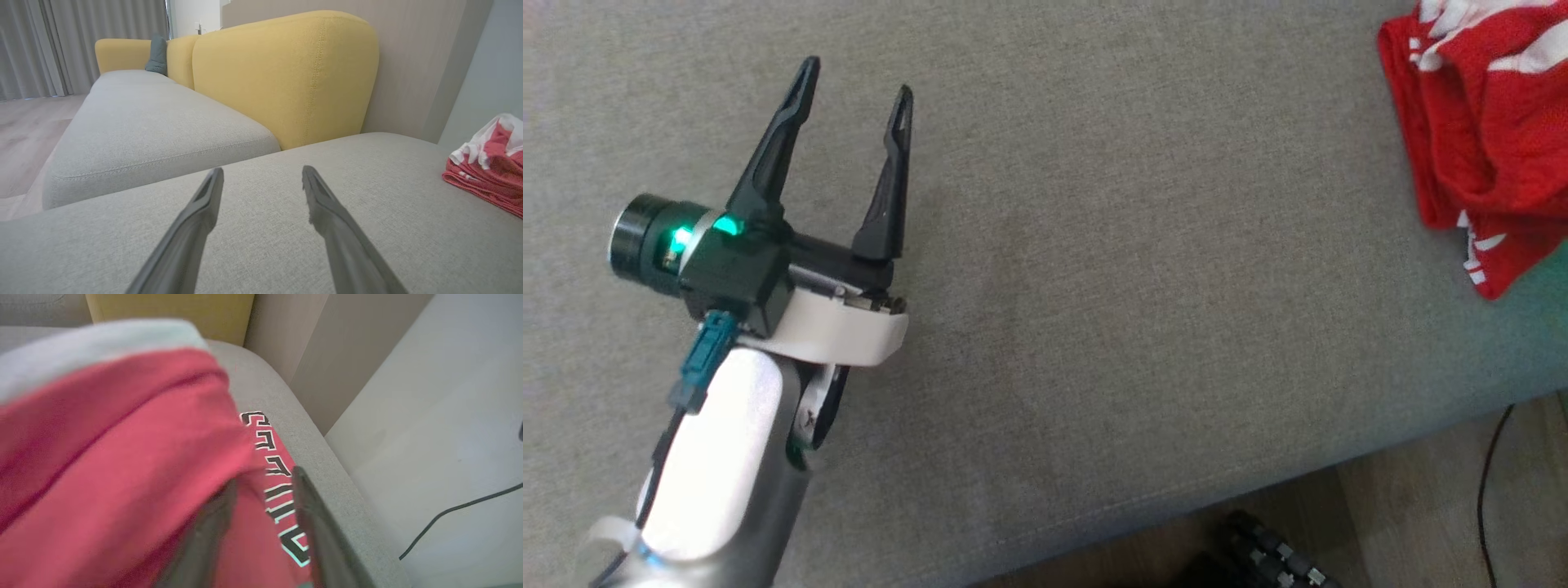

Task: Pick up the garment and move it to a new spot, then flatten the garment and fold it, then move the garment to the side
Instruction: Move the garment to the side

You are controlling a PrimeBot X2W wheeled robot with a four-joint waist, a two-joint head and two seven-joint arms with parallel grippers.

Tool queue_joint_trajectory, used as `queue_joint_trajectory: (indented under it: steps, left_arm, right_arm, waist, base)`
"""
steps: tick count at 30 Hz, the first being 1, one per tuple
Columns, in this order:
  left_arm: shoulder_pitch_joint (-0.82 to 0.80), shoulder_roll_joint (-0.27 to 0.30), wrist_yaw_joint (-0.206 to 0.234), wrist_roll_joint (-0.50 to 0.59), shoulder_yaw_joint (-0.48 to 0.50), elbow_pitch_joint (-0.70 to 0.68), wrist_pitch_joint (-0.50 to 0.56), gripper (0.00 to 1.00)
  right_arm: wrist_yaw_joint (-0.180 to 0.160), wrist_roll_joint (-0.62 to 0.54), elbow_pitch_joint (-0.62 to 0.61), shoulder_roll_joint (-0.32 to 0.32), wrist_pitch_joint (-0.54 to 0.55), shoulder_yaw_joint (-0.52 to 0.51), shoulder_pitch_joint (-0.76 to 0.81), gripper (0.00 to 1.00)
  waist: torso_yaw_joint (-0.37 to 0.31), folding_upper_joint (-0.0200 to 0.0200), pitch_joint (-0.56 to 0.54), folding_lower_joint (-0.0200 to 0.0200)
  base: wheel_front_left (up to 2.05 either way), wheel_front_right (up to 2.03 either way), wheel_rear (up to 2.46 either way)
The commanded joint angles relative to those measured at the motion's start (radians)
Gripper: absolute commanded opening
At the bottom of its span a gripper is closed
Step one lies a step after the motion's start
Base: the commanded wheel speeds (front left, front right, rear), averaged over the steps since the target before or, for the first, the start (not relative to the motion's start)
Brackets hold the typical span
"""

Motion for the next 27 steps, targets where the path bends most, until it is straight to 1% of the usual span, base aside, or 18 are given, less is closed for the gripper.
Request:
queue_joint_trajectory:
  steps: [1, 5, 8, 10, 15, 16, 19, 22, 23, 27]
  left_arm:
    - [-0.016, 0.011, 0.006, -0.006, 0.030, -0.029, -0.009, 1.00]
    - [0.006, -0.004, 0.018, -0.020, 0.036, -0.013, -0.011, 1.00]
    - [0.034, -0.011, 0.028, -0.031, 0.048, -0.004, -0.012, 1.00]
    - [0.055, -0.017, 0.036, -0.038, 0.058, -0.004, -0.012, 1.00]
    - [0.115, -0.031, 0.058, -0.052, 0.095, 0.000, -0.012, 1.00]
    - [0.115, -0.031, 0.058, -0.052, 0.095, 0.000, -0.012, 1.00]
    - [0.147, -0.039, 0.066, -0.056, 0.115, -0.004, -0.012, 1.00]
    - [0.179, -0.040, 0.069, -0.059, 0.137, -0.004, -0.012, 1.00]
    - [0.199, -0.037, 0.070, -0.058, 0.153, 0.000, -0.012, 1.00]
    - [0.241, -0.032, 0.064, -0.058, 0.175, 0.007, -0.012, 1.00]
  right_arm:
    - [-0.001, -0.020, -0.027, -0.017, -0.024, -0.020, 0.021, 1.00]
    - [-0.001, -0.083, -0.080, 0.036, -0.101, -0.108, 0.080, 1.00]
    - [-0.001, -0.104, -0.171, 0.087, -0.136, -0.129, 0.141, 1.00]
    - [-0.001, -0.109, -0.251, 0.129, -0.145, -0.123, 0.186, 1.00]
    - [-0.001, -0.108, -0.462, 0.249, -0.124, -0.079, 0.307, 1.00]
    - [-0.001, -0.108, -0.462, 0.249, -0.124, -0.079, 0.307, 1.00]
    - [-0.001, -0.106, -0.579, 0.309, -0.099, -0.036, 0.380, 1.00]
    - [-0.001, -0.090, -0.655, 0.337, -0.075, 0.016, 0.439, 1.00]
    - [-0.001, -0.081, -0.692, 0.347, -0.066, 0.052, 0.465, 1.00]
    - [-0.001, -0.068, -0.722, 0.358, -0.047, 0.094, 0.502, 1.00]
  waist:
    - [0.009, 0.0000, -0.014, -0.0002]
    - [0.034, 0.0000, -0.060, -0.0002]
    - [0.057, 0.0000, -0.100, -0.0002]
    - [0.074, 0.0000, -0.127, -0.0002]
    - [0.134, 0.0000, -0.196, -0.0002]
    - [0.134, 0.0000, -0.196, -0.0002]
    - [0.177, 0.0000, -0.231, -0.0002]
    - [0.217, 0.0000, -0.260, -0.0002]
    - [0.238, 0.0000, -0.278, -0.0002]
    - [0.270, 0.0000, -0.320, -0.0002]
  base:
    - [0.00, 0.00, 0.00]
    - [0.00, 0.00, 0.00]
    - [0.00, 0.00, 0.00]
    - [0.00, 0.00, 0.00]
    - [0.00, 0.00, 0.00]
    - [0.00, 0.00, 0.00]
    - [0.00, 0.00, 0.00]
    - [0.00, 0.00, 0.00]
    - [0.00, 0.00, 0.00]
    - [0.00, 0.00, 0.00]
